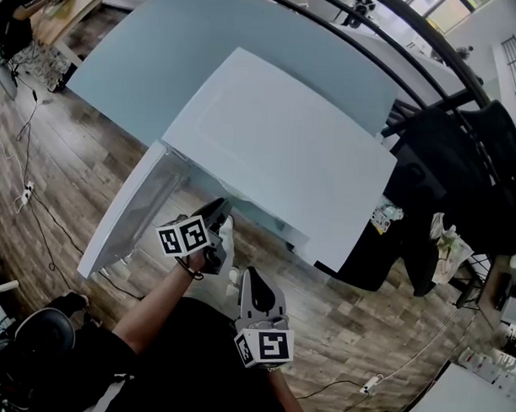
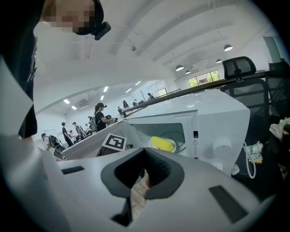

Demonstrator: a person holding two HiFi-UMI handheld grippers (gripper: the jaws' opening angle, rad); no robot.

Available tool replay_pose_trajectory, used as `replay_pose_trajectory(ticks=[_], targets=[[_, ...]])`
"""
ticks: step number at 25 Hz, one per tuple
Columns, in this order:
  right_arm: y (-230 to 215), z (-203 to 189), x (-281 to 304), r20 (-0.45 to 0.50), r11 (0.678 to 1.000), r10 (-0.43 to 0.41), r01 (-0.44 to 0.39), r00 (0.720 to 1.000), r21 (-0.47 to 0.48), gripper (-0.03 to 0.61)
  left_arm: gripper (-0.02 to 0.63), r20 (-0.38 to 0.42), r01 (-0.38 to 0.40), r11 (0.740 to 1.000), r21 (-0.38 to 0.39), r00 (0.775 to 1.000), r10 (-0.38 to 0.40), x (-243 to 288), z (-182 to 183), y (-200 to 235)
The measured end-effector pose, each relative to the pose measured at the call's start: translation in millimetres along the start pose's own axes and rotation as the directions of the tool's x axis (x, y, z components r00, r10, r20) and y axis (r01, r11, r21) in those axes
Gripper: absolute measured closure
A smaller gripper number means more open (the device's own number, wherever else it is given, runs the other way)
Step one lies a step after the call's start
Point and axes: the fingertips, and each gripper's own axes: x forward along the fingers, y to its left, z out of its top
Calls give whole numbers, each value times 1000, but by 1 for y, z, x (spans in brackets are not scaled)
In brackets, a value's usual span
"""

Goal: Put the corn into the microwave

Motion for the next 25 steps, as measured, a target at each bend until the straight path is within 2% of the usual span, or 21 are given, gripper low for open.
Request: replay_pose_trajectory(ticks=[4, 9, 12, 17, 21, 25], targets=[[3, -2, -9, 7, 1000, 6, -6, 1000, -7, 569, 591, 3, 15, 996, 89, 1000, -16, -11, -7, -9], [9, -5, -23, 16, 1000, 19, -19, 1000, -21, 569, 609, 2, 38, 977, 212, 999, -40, -28, -17, -32], [16, -7, -32, 23, 999, 23, -23, 999, -27, 569, 611, 6, 52, 948, 313, 998, -57, -44, -22, -47], [26, -12, -46, 38, 999, 29, -27, 999, -38, 569, 611, 22, 62, 886, 459, 997, -81, -70, -31, -68], [30, -12, -59, 55, 998, 34, -31, 998, -47, 569, 611, 46, 60, 842, 537, 994, -100, -94, -37, -82], [34, -15, -74, 75, 999, 32, -28, 997, -47, 569, 611, 63, 69, 812, 579, 990, -130, -120, -45, -93]])
